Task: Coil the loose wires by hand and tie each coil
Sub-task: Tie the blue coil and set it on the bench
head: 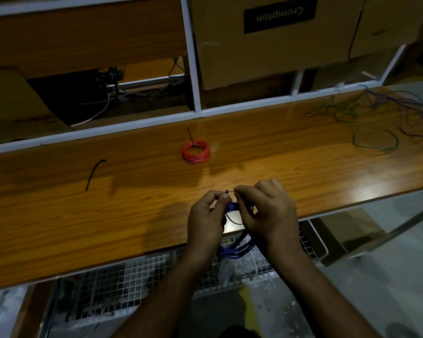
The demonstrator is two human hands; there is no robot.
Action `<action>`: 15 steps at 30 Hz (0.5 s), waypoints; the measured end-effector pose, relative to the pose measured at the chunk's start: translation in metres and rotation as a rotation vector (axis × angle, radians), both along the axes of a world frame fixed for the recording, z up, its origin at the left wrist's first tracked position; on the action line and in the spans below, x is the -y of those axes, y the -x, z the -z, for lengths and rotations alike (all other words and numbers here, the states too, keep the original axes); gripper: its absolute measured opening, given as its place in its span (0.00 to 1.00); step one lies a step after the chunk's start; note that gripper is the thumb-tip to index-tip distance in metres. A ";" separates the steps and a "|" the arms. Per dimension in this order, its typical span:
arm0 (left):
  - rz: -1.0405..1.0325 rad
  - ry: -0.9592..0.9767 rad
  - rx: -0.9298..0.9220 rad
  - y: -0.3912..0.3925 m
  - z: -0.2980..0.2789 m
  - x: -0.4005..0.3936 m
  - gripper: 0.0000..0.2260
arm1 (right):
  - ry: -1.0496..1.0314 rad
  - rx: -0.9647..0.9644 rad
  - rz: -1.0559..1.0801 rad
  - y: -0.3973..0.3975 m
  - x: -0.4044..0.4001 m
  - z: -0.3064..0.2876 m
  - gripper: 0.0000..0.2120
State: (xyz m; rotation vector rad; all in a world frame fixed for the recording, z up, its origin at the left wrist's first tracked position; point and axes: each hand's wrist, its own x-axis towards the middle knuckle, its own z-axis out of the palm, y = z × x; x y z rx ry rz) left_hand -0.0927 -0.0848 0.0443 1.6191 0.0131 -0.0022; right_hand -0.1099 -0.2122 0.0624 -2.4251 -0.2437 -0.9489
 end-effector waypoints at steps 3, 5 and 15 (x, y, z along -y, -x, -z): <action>-0.001 -0.002 -0.005 0.002 0.000 -0.001 0.09 | 0.054 0.001 0.015 0.001 -0.001 -0.003 0.11; -0.001 -0.011 0.006 0.002 -0.001 -0.001 0.08 | 0.082 -0.020 0.032 0.001 -0.002 -0.002 0.09; -0.019 -0.064 0.047 0.003 -0.001 -0.005 0.08 | 0.190 -0.013 0.046 0.001 -0.009 -0.005 0.08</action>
